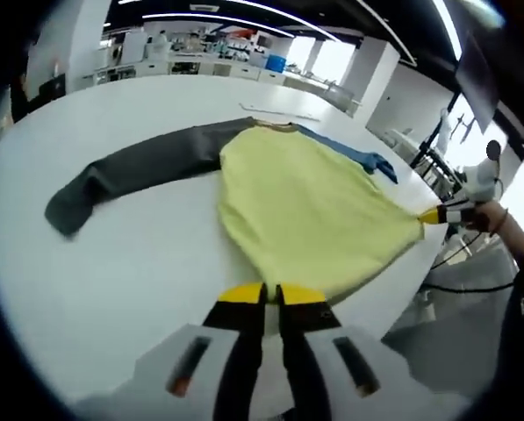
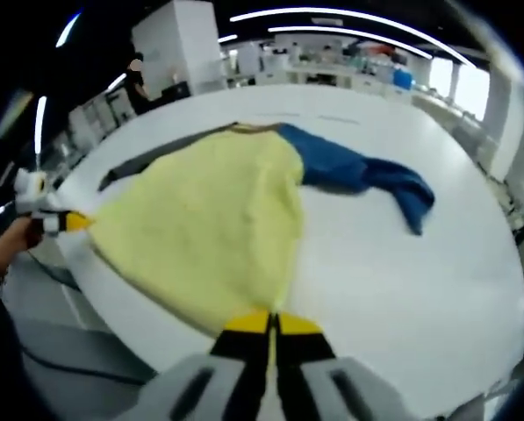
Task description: Fold the garment on the visible template until the final outline fits inside the template.
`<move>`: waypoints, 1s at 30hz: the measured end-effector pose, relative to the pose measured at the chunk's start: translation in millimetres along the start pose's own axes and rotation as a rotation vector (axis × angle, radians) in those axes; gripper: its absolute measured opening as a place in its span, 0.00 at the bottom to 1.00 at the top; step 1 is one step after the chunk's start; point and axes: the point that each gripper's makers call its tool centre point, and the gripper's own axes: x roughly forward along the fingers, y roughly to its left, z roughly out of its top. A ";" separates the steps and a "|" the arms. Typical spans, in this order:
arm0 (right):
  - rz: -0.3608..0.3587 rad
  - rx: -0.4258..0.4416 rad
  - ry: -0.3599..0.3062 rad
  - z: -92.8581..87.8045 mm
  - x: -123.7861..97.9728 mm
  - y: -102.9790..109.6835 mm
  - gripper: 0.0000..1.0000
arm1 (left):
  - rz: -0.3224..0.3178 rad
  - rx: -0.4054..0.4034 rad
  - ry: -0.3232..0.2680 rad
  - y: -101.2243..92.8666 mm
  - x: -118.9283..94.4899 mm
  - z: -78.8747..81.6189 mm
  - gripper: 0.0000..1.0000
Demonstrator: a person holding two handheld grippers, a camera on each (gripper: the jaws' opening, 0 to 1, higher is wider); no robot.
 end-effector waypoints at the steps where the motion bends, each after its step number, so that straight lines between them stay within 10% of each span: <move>1: 0.007 0.003 -0.004 -0.8 0.3 0.9 0.00 | -0.006 -0.001 -0.003 -0.5 0.4 -0.9 0.06; 12: 0.061 0.050 -0.024 -6.0 -4.8 4.0 0.13 | -0.130 0.187 -0.001 -11.3 -8.4 -11.1 0.30; 30: 0.041 0.056 0.081 -37.9 -2.3 6.6 0.11 | -0.172 0.333 0.112 -4.4 8.7 -29.3 0.14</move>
